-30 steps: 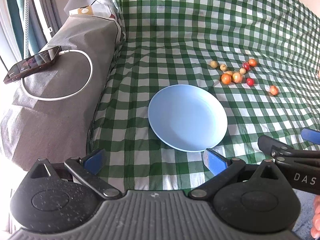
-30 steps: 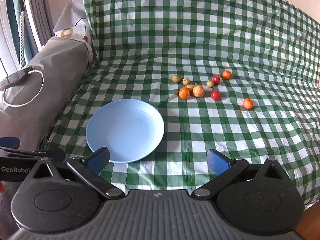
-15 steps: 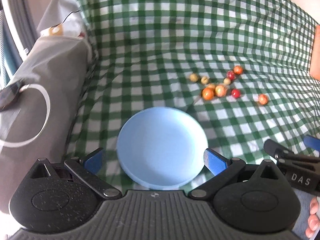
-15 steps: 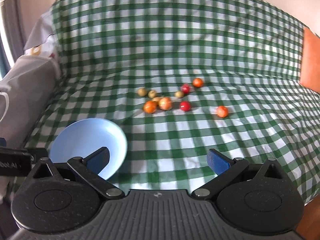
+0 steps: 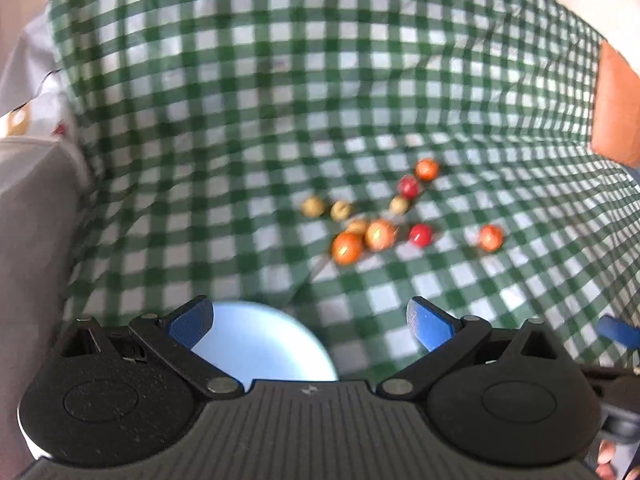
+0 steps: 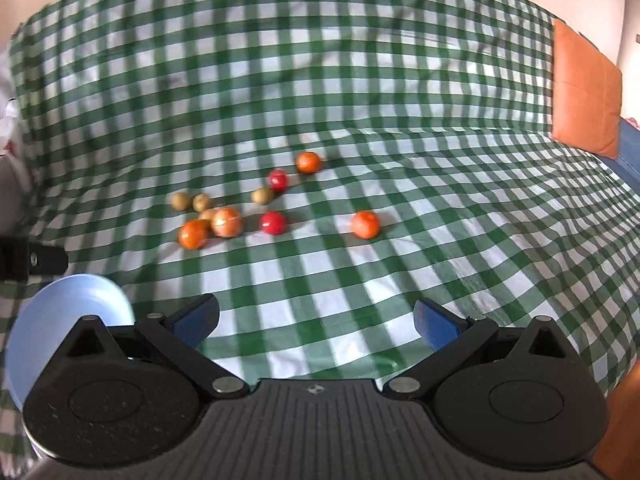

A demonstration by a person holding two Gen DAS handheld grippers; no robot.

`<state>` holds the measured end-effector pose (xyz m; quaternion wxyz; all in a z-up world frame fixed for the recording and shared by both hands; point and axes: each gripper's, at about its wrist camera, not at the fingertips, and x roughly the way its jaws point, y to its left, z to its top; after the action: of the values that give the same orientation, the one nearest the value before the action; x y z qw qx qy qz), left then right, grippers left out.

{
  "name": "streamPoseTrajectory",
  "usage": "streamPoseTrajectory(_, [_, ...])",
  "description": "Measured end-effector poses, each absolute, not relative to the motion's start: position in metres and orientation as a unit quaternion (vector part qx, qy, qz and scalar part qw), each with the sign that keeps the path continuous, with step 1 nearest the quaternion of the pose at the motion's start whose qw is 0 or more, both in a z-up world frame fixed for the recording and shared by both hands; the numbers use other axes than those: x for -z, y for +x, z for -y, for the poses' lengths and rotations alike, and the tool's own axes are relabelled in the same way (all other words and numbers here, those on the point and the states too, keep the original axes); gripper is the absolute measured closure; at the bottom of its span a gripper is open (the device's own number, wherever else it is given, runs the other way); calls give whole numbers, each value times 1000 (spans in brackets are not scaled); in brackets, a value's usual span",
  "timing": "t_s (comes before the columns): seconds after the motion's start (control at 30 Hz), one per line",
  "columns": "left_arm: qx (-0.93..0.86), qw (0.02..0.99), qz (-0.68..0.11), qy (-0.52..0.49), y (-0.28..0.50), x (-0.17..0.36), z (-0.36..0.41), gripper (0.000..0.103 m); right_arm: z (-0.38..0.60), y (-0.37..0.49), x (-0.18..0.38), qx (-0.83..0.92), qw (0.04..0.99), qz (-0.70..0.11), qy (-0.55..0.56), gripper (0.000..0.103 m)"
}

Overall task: Organize fruits
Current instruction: 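Reach both tools to the fruit cluster and close on an orange each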

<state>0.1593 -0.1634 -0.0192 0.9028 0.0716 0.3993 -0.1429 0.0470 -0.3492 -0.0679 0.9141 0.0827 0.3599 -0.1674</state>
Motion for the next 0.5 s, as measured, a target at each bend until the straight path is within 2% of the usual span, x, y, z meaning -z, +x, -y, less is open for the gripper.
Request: streamPoseTrajectory(0.5, [166, 898, -386, 133, 230, 81, 244, 0, 414, 101, 131, 223, 887, -387, 119, 1])
